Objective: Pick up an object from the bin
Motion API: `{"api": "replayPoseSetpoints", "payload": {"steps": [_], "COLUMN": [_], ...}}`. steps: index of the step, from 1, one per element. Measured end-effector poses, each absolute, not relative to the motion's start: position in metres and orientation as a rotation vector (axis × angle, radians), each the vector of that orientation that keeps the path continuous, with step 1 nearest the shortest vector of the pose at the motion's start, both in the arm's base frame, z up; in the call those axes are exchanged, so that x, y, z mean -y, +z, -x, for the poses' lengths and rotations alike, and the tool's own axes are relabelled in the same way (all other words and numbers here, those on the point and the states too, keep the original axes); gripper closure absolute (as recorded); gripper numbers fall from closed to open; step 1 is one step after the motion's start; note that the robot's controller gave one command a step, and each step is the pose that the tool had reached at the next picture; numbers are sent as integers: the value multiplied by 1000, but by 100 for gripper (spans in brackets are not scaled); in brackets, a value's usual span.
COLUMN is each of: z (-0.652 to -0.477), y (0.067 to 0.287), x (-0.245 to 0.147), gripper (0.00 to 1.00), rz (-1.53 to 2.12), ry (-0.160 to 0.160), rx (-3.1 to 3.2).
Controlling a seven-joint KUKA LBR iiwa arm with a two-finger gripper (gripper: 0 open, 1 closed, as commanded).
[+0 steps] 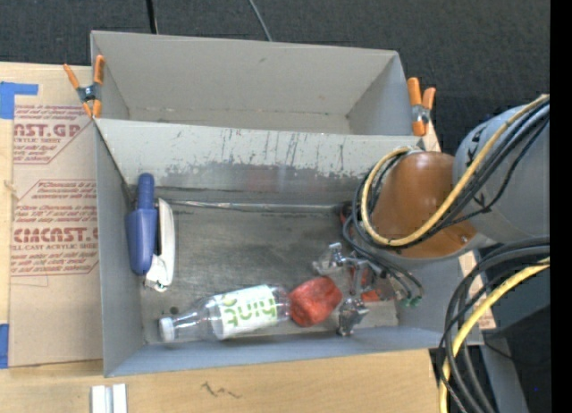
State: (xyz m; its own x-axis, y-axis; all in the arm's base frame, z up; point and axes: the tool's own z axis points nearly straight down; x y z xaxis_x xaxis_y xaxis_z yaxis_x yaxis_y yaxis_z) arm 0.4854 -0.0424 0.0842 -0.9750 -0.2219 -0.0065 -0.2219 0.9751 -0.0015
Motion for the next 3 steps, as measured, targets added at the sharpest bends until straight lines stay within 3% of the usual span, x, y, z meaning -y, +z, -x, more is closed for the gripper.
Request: {"api": "replayPoseSetpoints", "payload": {"steps": [1, 2, 3], "z": [-484, -484, -496], "y": [73, 73, 189], "x": [12, 12, -6], "gripper": [100, 100, 100], "rz": [44, 44, 89], "ry": [-4, -4, 0], "rx": [-3135, -3135, -3139]}}
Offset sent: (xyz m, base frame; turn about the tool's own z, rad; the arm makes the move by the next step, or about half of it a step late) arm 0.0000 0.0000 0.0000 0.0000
